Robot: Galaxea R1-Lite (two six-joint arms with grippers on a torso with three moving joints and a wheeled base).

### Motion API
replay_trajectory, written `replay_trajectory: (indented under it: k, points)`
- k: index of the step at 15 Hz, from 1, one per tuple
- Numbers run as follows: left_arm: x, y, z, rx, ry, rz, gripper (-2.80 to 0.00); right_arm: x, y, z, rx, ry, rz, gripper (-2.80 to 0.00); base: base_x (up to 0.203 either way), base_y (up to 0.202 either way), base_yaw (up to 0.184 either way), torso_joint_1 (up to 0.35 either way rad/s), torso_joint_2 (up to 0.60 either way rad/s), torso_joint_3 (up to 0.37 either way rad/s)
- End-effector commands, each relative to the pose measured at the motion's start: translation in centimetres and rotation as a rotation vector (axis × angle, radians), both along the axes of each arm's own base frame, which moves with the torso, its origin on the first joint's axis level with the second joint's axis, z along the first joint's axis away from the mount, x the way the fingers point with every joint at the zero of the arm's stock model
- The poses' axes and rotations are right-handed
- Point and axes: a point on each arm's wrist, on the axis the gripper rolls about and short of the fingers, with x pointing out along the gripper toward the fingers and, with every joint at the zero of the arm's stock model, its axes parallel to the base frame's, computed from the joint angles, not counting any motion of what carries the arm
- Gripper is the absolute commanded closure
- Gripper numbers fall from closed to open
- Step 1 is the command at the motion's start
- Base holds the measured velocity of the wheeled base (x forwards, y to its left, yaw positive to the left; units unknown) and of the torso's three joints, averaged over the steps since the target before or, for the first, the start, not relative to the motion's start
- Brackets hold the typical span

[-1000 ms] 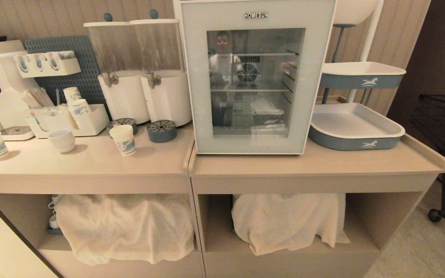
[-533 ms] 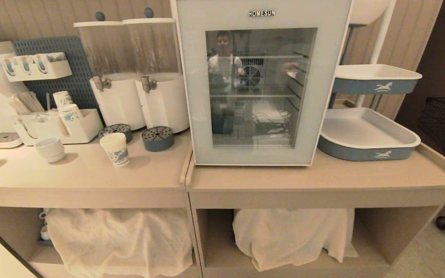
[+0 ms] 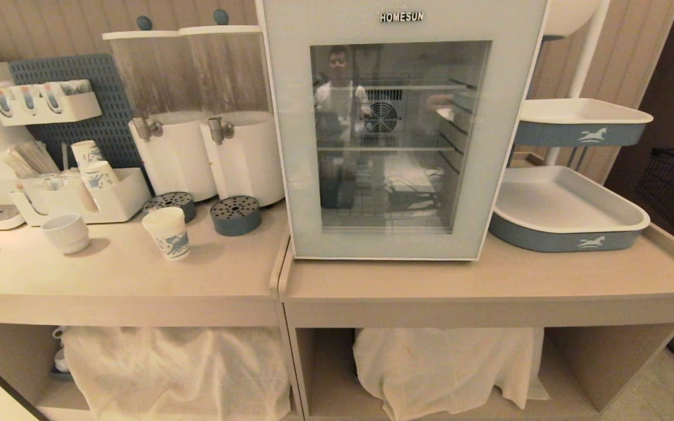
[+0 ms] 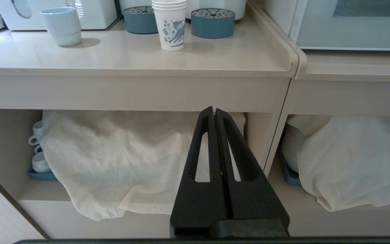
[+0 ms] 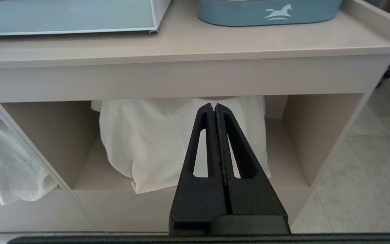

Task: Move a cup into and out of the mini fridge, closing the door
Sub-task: Open the freezer door

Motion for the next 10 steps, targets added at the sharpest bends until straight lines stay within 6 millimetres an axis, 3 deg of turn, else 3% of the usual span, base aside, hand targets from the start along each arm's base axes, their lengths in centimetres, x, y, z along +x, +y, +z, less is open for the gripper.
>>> replay_trajectory:
  k: [1,10]
  points:
    - [0.14,0.00,-0.50,0.000,0.017,0.001,0.00,0.01,0.00,0.01,0.000,0.002,0.001,0.00,0.000,0.000,0.000,0.000,0.00,0.000]
    - [0.14,0.01,-0.51,0.008,0.019,0.004,0.00,0.00,0.00,0.01,0.000,0.000,0.000,0.00,0.000,0.000,0.000,0.000,0.00,0.000]
